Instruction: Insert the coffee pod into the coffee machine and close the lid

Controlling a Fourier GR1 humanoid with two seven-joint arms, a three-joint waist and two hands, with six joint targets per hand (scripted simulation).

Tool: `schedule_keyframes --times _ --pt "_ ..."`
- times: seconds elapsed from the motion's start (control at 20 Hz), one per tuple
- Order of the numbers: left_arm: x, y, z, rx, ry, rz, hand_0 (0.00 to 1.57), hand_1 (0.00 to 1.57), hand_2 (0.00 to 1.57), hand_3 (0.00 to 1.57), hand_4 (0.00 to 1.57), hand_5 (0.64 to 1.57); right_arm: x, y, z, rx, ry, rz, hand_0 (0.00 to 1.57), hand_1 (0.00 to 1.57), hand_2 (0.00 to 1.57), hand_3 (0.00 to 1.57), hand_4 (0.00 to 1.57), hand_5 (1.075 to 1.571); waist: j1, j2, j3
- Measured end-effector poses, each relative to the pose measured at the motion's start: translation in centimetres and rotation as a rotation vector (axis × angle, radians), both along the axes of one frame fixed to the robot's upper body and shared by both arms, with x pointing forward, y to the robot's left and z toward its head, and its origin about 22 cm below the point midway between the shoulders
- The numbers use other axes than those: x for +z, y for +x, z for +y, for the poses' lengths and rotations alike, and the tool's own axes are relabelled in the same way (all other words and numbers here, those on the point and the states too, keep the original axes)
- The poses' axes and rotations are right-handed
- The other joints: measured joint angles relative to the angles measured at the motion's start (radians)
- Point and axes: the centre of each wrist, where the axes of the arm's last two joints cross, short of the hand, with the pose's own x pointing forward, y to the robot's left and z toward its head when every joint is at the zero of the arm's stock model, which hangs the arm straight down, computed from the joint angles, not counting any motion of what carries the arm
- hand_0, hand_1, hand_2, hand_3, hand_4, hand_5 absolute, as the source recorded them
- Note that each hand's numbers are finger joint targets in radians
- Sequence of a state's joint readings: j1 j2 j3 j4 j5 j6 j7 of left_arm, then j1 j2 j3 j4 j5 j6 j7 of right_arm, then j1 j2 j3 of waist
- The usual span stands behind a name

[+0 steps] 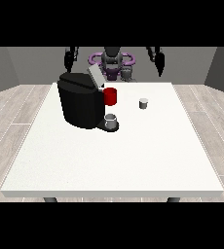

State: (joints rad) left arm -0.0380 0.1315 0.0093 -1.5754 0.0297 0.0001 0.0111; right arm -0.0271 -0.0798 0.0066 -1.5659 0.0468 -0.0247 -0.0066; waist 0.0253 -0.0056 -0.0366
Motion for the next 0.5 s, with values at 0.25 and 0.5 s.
schedule_keyframes --times 0.25,0.5 --pt "-0.4 -0.6 -0.3 -0.09 0.105 -0.026 0.0 0.0 0.0 0.0 0.0 1.571 -0.5 0.0 -0.5 -0.011 0.013 0.029 0.0 0.0 0.0 0.0 0.0 1.571 -0.007 -0.005 0.0262" --pt "0.3 -0.3 1.2 -0.194 0.3 -0.063 0.0 0.0 0.0 0.0 0.0 1.571 -0.7 0.2 -1.0 -0.095 -0.046 0.002 0.0 0.0 0.0 0.0 0.0 1.571 -0.034 0.017 0.0337"
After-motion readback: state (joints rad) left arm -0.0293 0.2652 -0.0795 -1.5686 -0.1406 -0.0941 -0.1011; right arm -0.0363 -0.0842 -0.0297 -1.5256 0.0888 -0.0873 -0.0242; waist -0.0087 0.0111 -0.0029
